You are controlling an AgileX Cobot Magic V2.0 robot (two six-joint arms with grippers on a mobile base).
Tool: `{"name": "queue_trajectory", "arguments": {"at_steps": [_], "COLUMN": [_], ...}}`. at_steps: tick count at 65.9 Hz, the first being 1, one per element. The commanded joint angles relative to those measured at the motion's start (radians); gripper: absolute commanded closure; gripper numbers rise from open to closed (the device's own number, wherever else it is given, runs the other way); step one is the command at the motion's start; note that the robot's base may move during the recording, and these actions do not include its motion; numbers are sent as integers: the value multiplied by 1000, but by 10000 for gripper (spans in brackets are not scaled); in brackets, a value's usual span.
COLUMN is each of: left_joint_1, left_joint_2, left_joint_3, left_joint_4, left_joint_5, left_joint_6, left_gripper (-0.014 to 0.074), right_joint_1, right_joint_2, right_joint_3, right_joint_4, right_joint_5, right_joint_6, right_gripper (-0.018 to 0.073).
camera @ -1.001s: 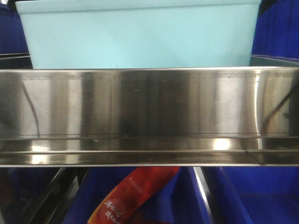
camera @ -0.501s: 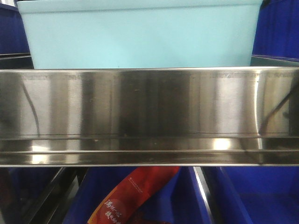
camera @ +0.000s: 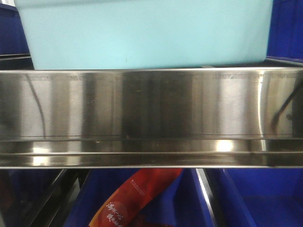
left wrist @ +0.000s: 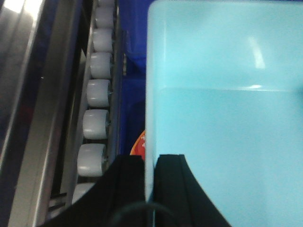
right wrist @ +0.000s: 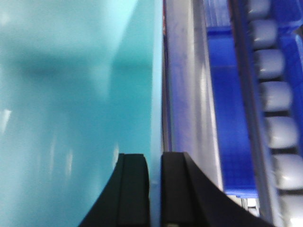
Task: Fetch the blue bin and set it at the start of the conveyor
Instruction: 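Lift the turquoise bin up off the shelf with both grippers, then hold the bin raised with both grippers while the base backs away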
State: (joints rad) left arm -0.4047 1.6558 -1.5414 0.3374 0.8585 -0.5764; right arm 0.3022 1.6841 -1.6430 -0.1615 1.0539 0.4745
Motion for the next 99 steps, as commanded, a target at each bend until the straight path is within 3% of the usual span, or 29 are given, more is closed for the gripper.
{"name": "queue_trajectory", "arguments": {"at_steps": [1,17,26,40,44,79,99], "left_joint_1": [-26,-75,-136,-280,-304,-311,-275], "left_joint_2": [-63,-162,-215,-293,-303,-304,-304], "left_joint_3": [-7,-7,14,62,62,62,-1], "left_joint_4": [54,84,174,359,370,376,347], "left_joint_5": [-7,50,77,146,169,154,118], "left_joint_6": [-52,-92,-157,-297,-309,-289,-260], "left_gripper": [707,707,707,707,707,707,707], "right_joint_1": [12,35,50,90,101,101,101], "right_joint_2": [-66,-171,-260,-369,-385,-403,-401], "right_joint_3": [-9,68,174,260,259,257,179], "right_joint_4": [-47,-79,-91,-197,-222,-229,-247], "right_joint_5": [-21,-72,-145,-145,-147,-173,-164], "right_joint_6": [-3,15,56,116,125,125,111], "right_gripper": [713,713,713,713,713,713,713]}}
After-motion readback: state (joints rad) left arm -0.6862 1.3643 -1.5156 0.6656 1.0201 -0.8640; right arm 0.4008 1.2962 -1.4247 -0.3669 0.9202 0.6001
